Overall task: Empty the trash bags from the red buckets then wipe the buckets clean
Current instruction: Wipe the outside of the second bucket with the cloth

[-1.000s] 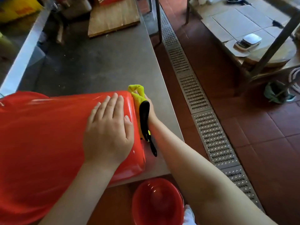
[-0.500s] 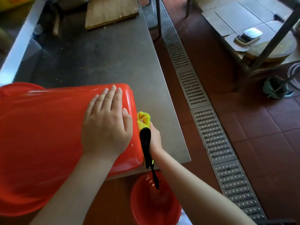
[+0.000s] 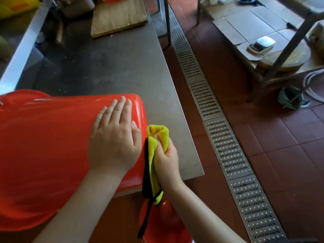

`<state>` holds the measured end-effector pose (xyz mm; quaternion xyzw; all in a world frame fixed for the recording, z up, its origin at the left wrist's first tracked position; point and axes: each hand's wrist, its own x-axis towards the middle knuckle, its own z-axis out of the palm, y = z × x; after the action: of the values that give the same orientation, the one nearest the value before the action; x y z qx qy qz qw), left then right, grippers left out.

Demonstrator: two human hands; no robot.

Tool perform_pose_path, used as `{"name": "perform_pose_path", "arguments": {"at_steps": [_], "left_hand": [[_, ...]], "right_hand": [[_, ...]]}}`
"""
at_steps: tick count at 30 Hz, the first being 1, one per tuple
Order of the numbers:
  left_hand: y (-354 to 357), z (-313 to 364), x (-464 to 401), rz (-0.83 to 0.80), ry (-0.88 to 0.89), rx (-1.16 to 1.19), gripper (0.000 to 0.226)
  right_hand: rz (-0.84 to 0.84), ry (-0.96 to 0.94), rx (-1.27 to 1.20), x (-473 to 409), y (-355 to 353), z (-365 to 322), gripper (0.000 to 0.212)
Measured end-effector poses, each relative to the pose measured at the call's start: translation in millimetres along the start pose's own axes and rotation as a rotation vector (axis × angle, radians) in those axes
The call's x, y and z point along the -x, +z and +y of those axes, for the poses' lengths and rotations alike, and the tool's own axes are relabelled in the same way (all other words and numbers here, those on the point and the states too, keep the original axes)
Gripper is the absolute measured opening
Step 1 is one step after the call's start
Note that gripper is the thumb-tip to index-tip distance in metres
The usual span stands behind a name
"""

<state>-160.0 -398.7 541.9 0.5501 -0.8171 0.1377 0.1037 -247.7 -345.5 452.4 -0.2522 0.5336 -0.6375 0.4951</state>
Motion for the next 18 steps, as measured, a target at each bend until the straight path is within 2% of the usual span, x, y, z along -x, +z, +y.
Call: {"name": "perform_pose_path", "arguments": {"at_steps": [4, 6, 9, 12, 15, 18], "left_hand": [[0.1, -1.6, 1.6, -0.003, 0.013, 0.02, 0.058], [-0.1, -2.3, 0.9, 0.002, 0.005, 0.031, 0.058], [0.1, -1.0, 2.1, 0.023, -0.008, 0.035, 0.057], [1.2, -0.5, 3.6, 0.028, -0.018, 0.027, 0.056], [2.0, -2.0, 1.7, 0.033, -0.027, 0.016, 0.056], [2.9, -2.1, 2.7, 0.044, -0.023, 0.02, 0.056]], "right_hand": [[-0.093, -0.286, -0.053, -31.2, 11.7, -32.4, 0.014], [-0.127, -0.285, -0.074, -53.7, 20.0, -34.7, 0.016], [-0.139, -0.22, -0.184, -84.3, 34.8, -29.5, 0.025], [-0.121, -0.111, -0.261, -112.0, 46.5, -18.7, 0.021], [-0.083, 0.083, -0.189, -122.3, 45.7, 10.7, 0.015], [-0.062, 0.253, -0.142, -99.7, 29.6, 44.0, 0.02]]}}
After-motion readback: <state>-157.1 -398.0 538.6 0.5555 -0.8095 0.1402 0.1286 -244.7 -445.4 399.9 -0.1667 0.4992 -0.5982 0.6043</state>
